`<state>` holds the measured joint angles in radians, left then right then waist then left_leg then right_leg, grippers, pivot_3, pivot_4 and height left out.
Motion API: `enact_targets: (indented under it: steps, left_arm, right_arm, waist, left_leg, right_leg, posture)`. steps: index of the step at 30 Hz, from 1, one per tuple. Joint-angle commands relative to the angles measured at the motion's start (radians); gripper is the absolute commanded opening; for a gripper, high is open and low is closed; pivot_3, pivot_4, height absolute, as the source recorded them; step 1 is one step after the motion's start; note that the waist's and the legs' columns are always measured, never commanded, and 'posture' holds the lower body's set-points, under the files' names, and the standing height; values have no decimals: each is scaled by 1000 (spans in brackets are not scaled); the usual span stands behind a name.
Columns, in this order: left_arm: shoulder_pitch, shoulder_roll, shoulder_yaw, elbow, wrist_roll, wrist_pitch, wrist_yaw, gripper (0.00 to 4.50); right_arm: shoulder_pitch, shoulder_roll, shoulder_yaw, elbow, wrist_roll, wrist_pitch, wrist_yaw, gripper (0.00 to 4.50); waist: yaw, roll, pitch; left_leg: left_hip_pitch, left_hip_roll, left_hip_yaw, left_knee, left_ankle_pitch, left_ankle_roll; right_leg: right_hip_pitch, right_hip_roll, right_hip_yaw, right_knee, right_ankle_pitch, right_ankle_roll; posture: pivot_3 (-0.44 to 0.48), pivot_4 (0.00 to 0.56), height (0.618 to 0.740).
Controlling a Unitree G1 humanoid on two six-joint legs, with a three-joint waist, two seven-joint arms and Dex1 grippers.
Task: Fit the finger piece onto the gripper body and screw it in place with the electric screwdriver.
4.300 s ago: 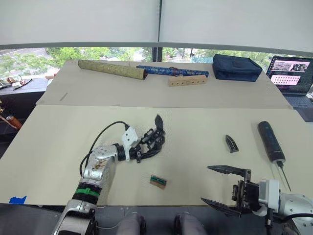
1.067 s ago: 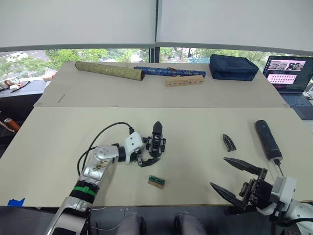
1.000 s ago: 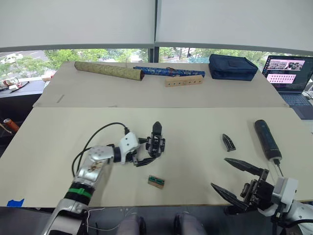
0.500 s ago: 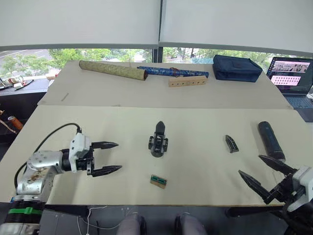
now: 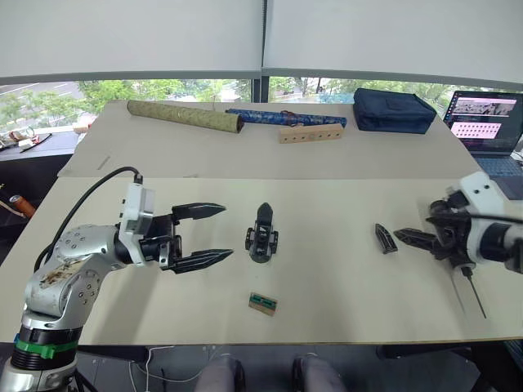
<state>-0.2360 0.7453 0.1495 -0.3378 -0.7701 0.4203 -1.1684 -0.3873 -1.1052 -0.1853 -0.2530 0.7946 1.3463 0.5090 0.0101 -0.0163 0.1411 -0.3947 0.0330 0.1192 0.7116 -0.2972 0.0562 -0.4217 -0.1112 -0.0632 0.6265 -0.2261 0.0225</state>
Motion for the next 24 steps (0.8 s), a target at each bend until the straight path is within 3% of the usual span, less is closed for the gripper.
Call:
enact_targets:
  steps: [1,7,17,20,24]
  left_arm:
    - [-13,1,-4,-26,11,-6,9,4461]
    - [11,-8,-5,-73,11,-5,32,4461]
    - [46,3,9,-107,13,-4,54,4461]
    - [52,12,22,-109,11,-3,56,4500]
    - [57,19,29,-104,12,-6,54,4500]
  right_arm:
    - [-150,37,120,138,-58,162,-32,4500]
    - [-280,100,290,323,-206,103,-30,4500]
    - [-364,204,414,527,-359,1,51,4500]
    - [-351,202,442,512,-374,33,82,3685]
    - [-334,210,420,494,-381,73,95,2254]
  waist:
    - [0,0,0]
    - [1,0,0]
    - [-4,0,0]
    - [-5,-1,-1]
    - [-5,-1,-1]
  left_leg:
    - [-1,0,0,0,0,0]
    - [-6,-1,0,2,0,0]
    - [-4,-1,0,2,1,-1]
    - [-4,0,0,2,1,-1]
    - [-4,0,0,2,1,-2]
  right_leg:
    - [0,0,0,0,0,0]
    - [-3,-1,-2,-2,1,2]
    - [-1,0,-2,-1,1,3]
    - [-1,0,-2,-1,1,3]
    - [-1,0,-2,0,1,3]
  posture:
    - [0,150,740]
    - [0,150,740]
    - [0,150,740]
    - [0,150,740]
    - [0,150,740]
